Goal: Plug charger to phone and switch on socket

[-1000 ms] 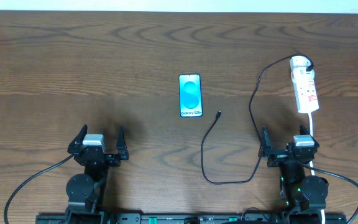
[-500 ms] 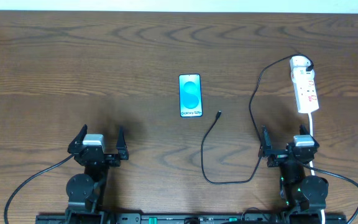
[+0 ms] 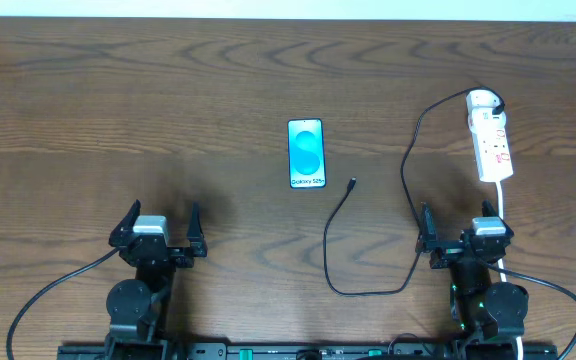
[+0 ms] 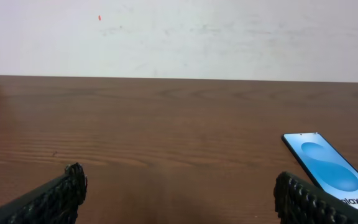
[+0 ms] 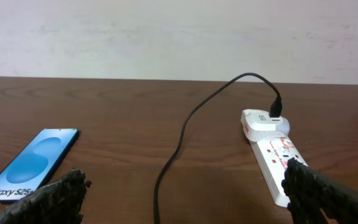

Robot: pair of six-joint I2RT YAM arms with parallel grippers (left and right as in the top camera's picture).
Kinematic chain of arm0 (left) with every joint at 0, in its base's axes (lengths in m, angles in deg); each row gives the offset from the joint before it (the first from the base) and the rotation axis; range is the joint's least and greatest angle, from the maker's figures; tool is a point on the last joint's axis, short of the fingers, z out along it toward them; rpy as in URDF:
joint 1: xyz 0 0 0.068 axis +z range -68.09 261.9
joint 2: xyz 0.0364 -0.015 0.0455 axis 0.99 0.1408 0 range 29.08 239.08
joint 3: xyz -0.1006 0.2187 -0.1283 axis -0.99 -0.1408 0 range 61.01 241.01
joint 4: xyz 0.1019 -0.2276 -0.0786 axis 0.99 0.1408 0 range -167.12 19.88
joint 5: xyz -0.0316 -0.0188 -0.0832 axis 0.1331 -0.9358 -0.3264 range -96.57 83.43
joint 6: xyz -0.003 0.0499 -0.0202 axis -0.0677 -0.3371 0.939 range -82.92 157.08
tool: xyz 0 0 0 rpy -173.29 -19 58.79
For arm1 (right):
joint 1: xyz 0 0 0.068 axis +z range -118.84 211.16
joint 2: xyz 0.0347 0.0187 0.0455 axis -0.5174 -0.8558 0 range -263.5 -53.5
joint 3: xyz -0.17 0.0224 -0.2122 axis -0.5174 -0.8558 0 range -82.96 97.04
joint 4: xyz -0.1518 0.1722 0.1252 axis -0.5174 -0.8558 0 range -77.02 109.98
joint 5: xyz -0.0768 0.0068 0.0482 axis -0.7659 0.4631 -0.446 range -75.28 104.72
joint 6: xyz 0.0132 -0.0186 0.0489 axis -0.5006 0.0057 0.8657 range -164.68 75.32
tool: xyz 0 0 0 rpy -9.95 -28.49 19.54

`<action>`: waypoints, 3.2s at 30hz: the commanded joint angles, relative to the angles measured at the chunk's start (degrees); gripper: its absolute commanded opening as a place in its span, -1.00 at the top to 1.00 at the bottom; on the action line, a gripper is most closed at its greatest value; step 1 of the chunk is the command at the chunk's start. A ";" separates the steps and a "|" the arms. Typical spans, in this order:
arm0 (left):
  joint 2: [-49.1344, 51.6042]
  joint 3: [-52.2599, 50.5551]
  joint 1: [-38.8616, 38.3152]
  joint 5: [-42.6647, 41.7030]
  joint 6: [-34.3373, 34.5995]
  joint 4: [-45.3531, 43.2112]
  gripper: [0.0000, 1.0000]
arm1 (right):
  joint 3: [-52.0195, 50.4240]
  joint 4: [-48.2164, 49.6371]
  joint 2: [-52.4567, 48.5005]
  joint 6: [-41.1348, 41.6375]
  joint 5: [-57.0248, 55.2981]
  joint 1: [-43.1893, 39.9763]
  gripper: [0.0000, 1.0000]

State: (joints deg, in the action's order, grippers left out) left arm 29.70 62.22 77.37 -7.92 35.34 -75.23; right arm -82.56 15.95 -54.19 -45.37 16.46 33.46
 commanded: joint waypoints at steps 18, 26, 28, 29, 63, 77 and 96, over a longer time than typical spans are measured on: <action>-0.39 -0.98 0.35 1.60 -0.79 2.29 -0.96 | -0.09 -0.26 0.31 -0.68 -0.11 -0.22 -0.98; -0.39 -0.98 0.35 1.60 -0.79 2.29 -0.96 | -0.09 -0.26 0.31 -0.68 -0.11 -0.22 -0.98; -0.39 -0.98 0.35 1.60 -0.79 2.29 -0.96 | -0.09 -0.26 0.31 -0.68 -0.11 -0.22 -0.99; -0.39 -0.98 0.35 1.60 -0.79 2.29 -0.95 | -0.09 -0.26 0.31 -0.68 -0.11 -0.22 -0.99; -0.39 -0.98 0.35 0.90 -0.74 2.27 -0.96 | -0.09 -0.26 0.31 -0.68 -0.11 -0.22 -0.99; -0.39 0.96 0.35 -10.40 1.90 -8.02 -0.96 | -0.09 -0.26 0.31 -0.68 -0.11 -0.22 -0.99; 46.03 56.48 0.35 -26.01 3.98 34.88 -0.96 | -0.09 -0.24 0.31 -0.68 -0.11 -0.22 -0.99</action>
State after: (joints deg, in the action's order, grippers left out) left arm 70.62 113.82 77.44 -22.19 38.80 -41.60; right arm -82.56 15.95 -54.19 -45.39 16.44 33.46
